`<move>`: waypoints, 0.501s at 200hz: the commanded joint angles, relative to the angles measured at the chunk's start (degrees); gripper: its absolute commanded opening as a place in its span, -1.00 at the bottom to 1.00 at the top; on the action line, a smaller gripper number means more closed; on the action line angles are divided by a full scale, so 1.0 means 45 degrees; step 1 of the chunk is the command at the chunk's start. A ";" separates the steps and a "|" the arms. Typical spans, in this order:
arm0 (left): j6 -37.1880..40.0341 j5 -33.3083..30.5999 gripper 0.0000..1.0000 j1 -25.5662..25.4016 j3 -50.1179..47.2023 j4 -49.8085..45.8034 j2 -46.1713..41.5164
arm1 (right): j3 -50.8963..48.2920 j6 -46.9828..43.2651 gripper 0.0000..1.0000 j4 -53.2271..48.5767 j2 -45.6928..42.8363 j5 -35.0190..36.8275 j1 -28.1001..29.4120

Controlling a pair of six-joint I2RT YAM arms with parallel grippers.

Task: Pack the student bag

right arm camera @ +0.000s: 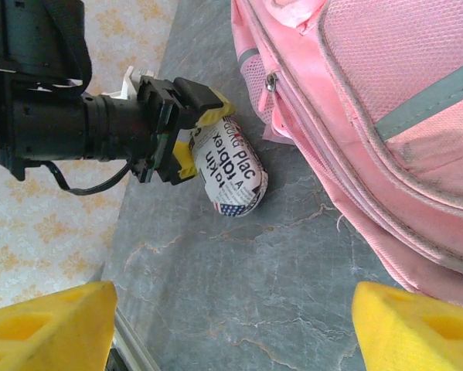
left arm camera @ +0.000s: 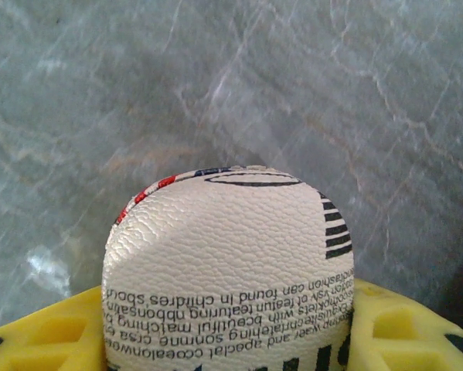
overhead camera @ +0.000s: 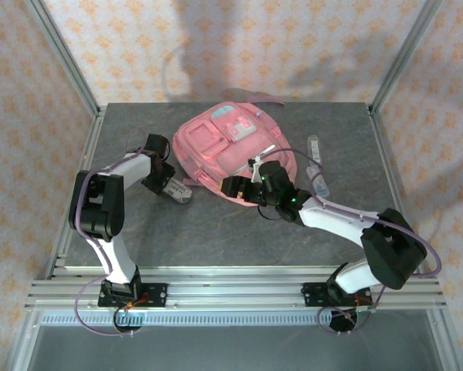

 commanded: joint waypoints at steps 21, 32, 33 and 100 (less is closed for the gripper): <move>0.0086 0.0796 -0.21 -0.0365 -0.0149 -0.0156 -0.2502 | 0.0326 -0.0272 0.56 0.0465 -0.0010 -0.0636 0.0321; -0.0020 0.0947 -0.21 -0.0538 -0.0134 -0.0145 -0.3032 | 0.0467 -0.0288 0.55 0.0505 0.0160 -0.0646 0.0430; -0.0026 0.0965 -0.21 -0.0568 -0.0132 -0.0137 -0.3080 | 0.0481 -0.0283 0.55 0.0506 0.0166 -0.0651 0.0433; -0.0975 0.1062 -0.21 -0.2545 0.0012 0.0327 -0.5003 | 0.1073 0.0343 0.60 0.1668 0.0884 -0.1414 0.0495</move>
